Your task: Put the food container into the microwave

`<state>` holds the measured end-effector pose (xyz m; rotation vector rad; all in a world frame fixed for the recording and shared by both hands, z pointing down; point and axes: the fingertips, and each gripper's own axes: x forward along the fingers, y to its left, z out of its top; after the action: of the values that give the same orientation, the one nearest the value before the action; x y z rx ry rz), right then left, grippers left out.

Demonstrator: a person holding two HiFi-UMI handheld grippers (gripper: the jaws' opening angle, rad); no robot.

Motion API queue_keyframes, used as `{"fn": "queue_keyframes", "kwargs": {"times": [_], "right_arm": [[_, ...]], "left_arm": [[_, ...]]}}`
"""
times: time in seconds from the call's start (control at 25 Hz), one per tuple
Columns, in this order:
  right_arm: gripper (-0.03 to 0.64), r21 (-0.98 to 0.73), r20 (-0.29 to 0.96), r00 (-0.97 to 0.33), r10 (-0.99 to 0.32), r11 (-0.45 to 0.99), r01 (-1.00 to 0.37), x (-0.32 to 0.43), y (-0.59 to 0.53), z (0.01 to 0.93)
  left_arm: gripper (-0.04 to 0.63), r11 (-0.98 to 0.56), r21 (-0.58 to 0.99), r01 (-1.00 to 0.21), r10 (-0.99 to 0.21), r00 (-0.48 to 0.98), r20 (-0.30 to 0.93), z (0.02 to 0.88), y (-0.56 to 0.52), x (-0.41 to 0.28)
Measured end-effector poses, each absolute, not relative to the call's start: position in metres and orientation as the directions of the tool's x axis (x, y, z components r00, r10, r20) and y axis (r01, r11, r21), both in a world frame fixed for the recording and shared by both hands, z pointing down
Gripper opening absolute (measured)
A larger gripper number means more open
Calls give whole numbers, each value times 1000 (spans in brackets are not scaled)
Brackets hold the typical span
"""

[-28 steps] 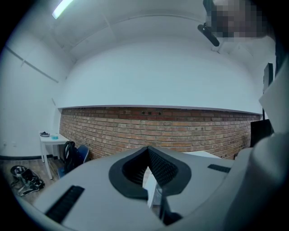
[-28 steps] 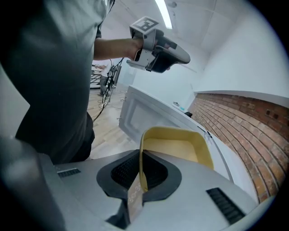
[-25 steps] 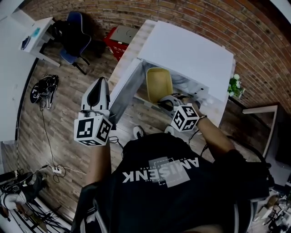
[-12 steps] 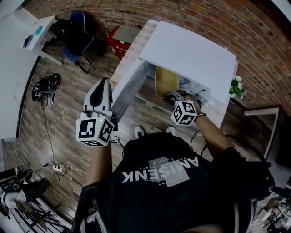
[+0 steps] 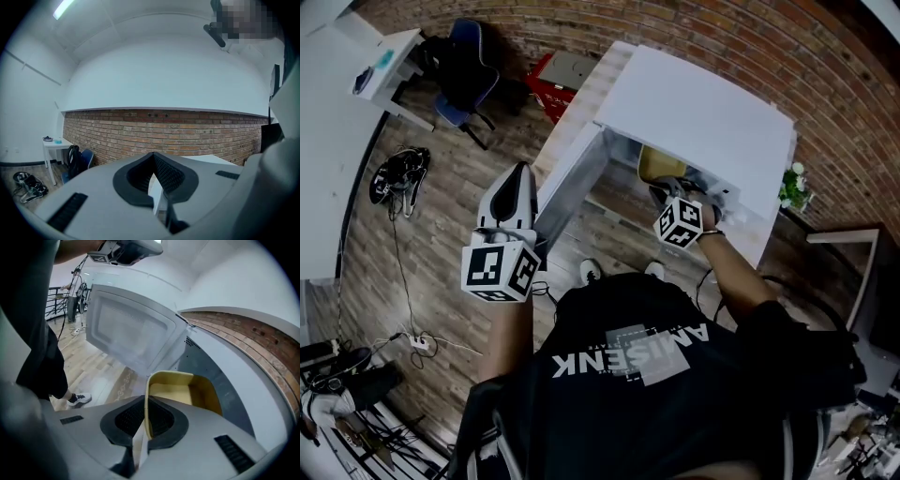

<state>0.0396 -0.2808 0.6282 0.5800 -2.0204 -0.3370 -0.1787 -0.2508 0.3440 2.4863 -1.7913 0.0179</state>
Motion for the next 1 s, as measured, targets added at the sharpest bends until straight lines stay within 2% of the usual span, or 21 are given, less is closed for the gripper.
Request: {"fn": "queue_keyframes", "kwargs": {"times": [0.24,1.0], "right_arm": [[49,460,741,-365,-564,822,-335,50,-302,639],[49,414,786,-275,-553,802,-430,59,-340,672]], "left_arm": [[12,-326,46,-944,-943,328,50,341,-251,-176],[12,-307,43,-951,-949,310,53,335,-264,-189]]}}
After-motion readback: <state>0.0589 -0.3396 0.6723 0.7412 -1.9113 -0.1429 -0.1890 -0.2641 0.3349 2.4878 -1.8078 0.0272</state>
